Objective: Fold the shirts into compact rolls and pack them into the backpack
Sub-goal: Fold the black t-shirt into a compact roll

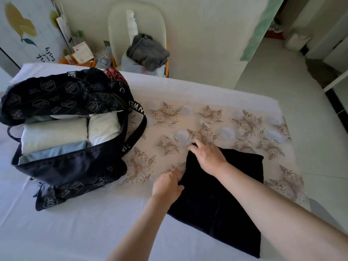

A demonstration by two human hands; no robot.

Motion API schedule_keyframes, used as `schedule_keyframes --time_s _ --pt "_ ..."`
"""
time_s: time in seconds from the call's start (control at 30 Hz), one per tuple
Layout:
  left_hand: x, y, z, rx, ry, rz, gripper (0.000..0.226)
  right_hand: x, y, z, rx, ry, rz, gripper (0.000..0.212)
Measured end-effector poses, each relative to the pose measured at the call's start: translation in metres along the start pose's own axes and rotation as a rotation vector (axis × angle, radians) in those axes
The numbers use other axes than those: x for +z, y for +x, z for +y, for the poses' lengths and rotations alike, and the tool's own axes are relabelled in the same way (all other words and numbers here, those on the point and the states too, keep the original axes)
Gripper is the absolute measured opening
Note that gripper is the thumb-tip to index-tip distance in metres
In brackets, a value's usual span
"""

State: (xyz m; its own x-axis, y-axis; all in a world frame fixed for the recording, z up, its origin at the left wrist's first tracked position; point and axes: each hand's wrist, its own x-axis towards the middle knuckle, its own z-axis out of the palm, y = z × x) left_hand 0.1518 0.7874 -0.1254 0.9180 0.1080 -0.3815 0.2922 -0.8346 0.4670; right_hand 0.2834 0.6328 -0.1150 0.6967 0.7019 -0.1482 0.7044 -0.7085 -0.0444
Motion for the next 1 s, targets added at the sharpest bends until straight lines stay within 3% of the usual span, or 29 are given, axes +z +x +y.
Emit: schedule_keyframes --time_s 0.17,0.27,0.33,0.43,0.6,0.7,0.77,0.83,0.9,1.0 --pt "0.006 0.001 0.002 -0.001 -0.022 -0.014 0.04 -0.007 0.011 -0.007 -0.219 -0.085 -0.198 0.056" --pt "0.006 0.005 0.006 0.091 0.068 -0.005 0.048 -0.013 0.009 0.001 -0.149 -0.046 -0.229 0.031" --pt "0.001 0.008 0.014 0.121 0.039 -0.066 0.036 -0.02 0.002 0.011 -0.093 0.005 -0.187 0.021" --pt "-0.014 0.012 0.036 0.107 -0.003 -0.203 0.016 -0.034 -0.022 0.035 -0.006 0.134 -0.092 0.023" --pt "-0.043 0.013 0.105 0.181 -0.021 -0.45 0.034 -0.047 -0.082 0.072 0.144 0.154 0.051 0.026" --pt "-0.035 0.0 0.144 0.211 -0.112 -0.682 0.035 -0.04 -0.129 0.087 0.236 0.146 0.154 0.03" --pt "-0.021 -0.013 0.161 0.222 -0.089 -0.854 0.04 -0.025 -0.161 0.094 0.304 0.014 0.069 0.042" --pt "-0.003 -0.022 0.168 0.229 -0.038 -0.941 0.039 -0.012 -0.186 0.092 0.45 -0.091 -0.176 0.061" --pt "0.016 -0.026 0.167 0.283 -0.036 -0.797 0.028 -0.002 -0.204 0.082 0.593 -0.08 -0.273 0.073" --pt "0.048 -0.026 0.152 0.553 0.131 -0.245 0.026 0.017 -0.215 0.06 0.622 0.026 -0.088 0.057"
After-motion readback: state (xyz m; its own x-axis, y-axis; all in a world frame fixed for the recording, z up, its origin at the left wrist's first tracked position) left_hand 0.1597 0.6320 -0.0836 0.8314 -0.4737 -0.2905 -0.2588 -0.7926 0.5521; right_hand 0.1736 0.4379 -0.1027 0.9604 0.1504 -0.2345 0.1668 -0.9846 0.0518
